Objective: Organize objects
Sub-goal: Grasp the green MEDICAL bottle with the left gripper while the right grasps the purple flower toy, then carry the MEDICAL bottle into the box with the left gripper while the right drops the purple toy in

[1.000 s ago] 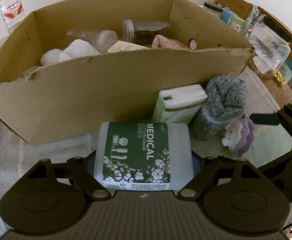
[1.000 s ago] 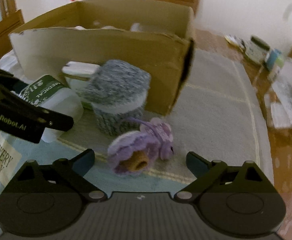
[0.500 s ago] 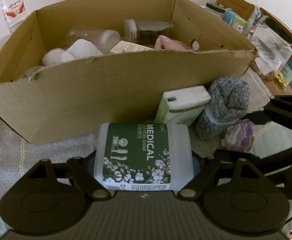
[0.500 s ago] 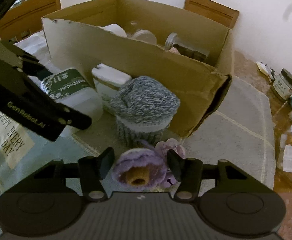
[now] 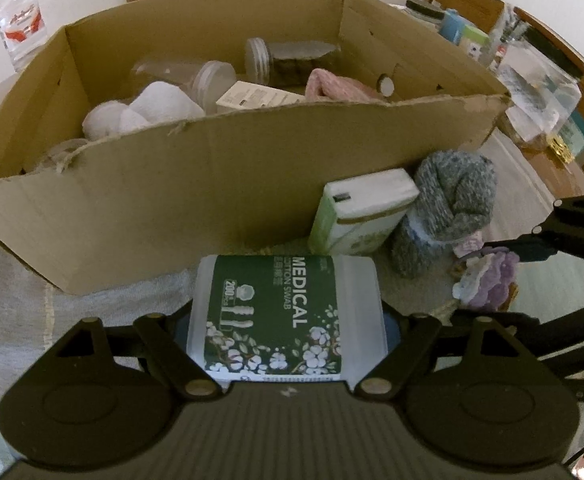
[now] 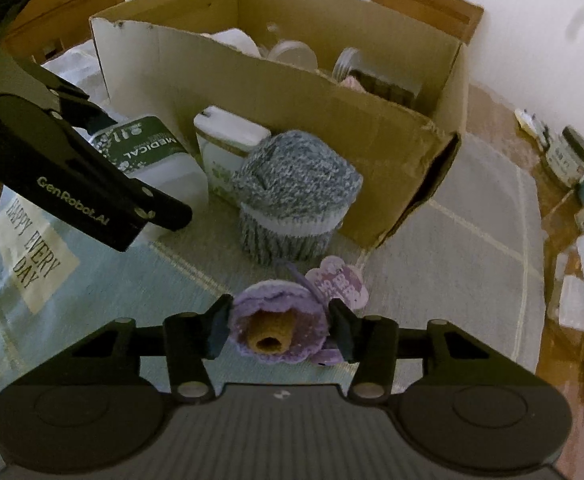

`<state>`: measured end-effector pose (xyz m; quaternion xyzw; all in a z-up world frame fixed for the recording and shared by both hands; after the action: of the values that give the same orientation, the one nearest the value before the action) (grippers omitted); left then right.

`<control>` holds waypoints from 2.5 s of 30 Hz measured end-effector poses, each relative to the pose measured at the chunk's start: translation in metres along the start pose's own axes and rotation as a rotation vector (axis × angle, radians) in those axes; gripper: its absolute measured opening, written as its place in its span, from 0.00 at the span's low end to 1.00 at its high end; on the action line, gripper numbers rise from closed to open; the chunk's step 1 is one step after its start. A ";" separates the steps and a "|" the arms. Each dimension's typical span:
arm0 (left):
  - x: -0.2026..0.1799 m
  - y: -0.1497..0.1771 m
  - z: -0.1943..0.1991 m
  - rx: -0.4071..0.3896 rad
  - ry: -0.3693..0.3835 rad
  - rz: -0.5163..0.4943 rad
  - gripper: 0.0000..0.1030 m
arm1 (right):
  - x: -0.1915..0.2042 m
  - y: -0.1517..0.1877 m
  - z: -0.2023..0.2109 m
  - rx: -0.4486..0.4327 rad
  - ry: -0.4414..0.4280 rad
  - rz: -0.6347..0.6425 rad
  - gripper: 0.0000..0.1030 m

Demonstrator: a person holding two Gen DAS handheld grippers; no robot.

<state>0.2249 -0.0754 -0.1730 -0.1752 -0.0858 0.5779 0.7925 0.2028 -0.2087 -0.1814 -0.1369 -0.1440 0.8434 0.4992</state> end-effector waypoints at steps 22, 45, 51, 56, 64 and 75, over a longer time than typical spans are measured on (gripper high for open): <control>-0.005 0.005 0.081 0.069 0.050 -0.247 0.80 | 0.011 -0.017 0.067 0.105 -0.105 0.052 0.54; 0.031 -0.112 0.146 -0.101 -0.023 -0.279 0.80 | -0.023 -0.146 0.145 -0.131 -0.096 0.068 0.53; 0.043 -0.146 0.128 -0.104 -0.033 -0.239 0.80 | -0.035 -0.168 0.130 -0.131 -0.119 0.030 0.66; 0.039 -0.158 0.114 -0.094 -0.014 -0.250 0.80 | -0.046 -0.165 0.122 -0.116 -0.105 0.007 0.86; 0.040 -0.175 0.094 -0.098 -0.027 -0.213 0.93 | -0.062 -0.150 0.112 -0.088 -0.076 -0.028 0.98; 0.040 -0.156 0.090 -0.073 -0.029 -0.214 0.94 | -0.071 -0.125 0.087 -0.023 -0.042 -0.075 0.99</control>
<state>0.3455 -0.0635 -0.0333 -0.1855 -0.1367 0.4889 0.8414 0.3033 -0.2231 -0.0480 -0.1194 -0.1693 0.8252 0.5256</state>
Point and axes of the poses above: each gripper's, at about its wrist camera, not at the fingertips, and z roughly against the way its jaws point, x to its left, y to its underside, the point moved 7 cm from there along -z, roughly the way its jaws point, and after that the axes turned 8 degrees about x, right-handed, at the moved point
